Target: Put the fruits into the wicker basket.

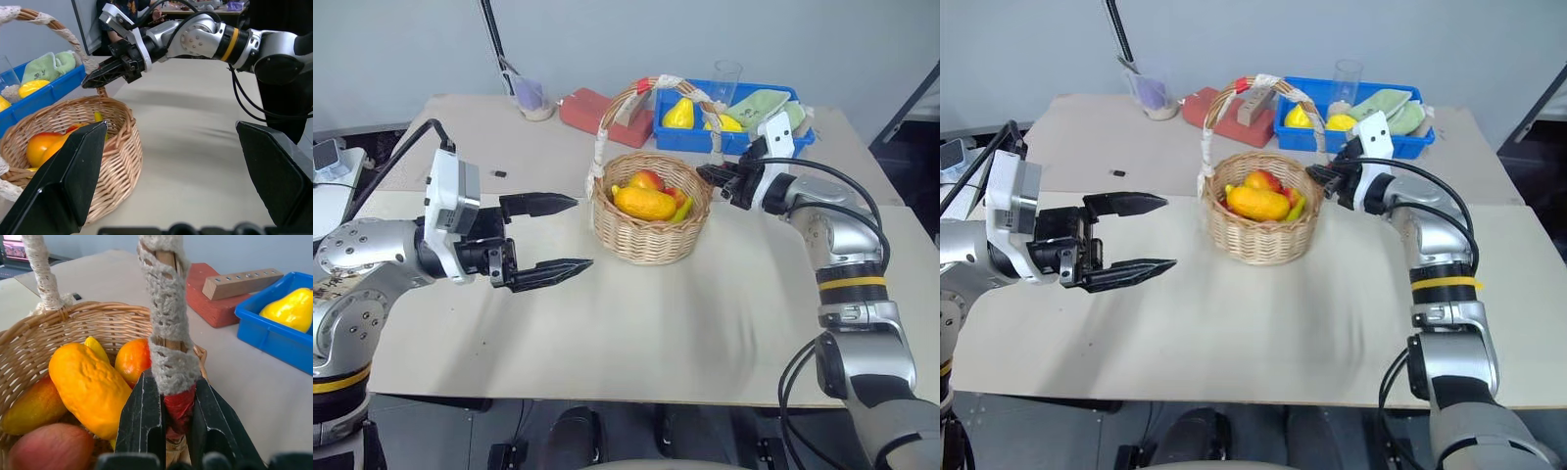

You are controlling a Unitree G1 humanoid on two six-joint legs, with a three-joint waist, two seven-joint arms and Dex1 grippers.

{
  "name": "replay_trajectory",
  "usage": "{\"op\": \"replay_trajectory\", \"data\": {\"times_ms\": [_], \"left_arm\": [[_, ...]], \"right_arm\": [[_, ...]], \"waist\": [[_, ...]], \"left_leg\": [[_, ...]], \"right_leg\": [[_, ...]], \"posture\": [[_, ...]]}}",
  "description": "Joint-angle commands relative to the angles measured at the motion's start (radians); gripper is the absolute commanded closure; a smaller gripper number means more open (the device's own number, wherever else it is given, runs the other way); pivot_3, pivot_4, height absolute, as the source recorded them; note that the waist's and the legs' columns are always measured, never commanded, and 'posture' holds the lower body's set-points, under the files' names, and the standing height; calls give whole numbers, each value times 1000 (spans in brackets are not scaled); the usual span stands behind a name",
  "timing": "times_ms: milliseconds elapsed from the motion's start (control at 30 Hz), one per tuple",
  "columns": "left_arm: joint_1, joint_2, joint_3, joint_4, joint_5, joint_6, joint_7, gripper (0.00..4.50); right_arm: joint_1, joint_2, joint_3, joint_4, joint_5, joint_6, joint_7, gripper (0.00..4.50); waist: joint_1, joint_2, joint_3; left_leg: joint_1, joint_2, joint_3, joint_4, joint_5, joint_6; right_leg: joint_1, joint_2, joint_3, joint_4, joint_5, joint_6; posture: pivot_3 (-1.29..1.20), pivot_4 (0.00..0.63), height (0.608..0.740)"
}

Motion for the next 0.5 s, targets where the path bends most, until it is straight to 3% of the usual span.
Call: {"op": "replay_trajectory", "data": {"times_ms": [33,233,500], "left_arm": [[-33,-9,3,-3,-8,-12,11,0],[-73,-46,-37,19,14,-19,27,0],[-113,-77,-81,52,54,-37,17,0]], "right_arm": [[44,-73,-107,-176,39,34,-36,4337],[173,-171,-230,-257,21,33,-121,4337],[191,-179,-261,-104,-13,-52,-177,4337]], "waist": [[4,0,0],[8,0,0],[-11,0,0]], "left_leg": [[0,0,0,0,0,0],[0,-1,0,0,0,0],[1,-1,1,0,0,0]], "right_leg": [[0,0,0,0,0,0],[0,-1,0,0,0,0],[0,2,3,0,0,0]], "posture": [[0,150,692],[0,150,692],[0,150,692]]}}
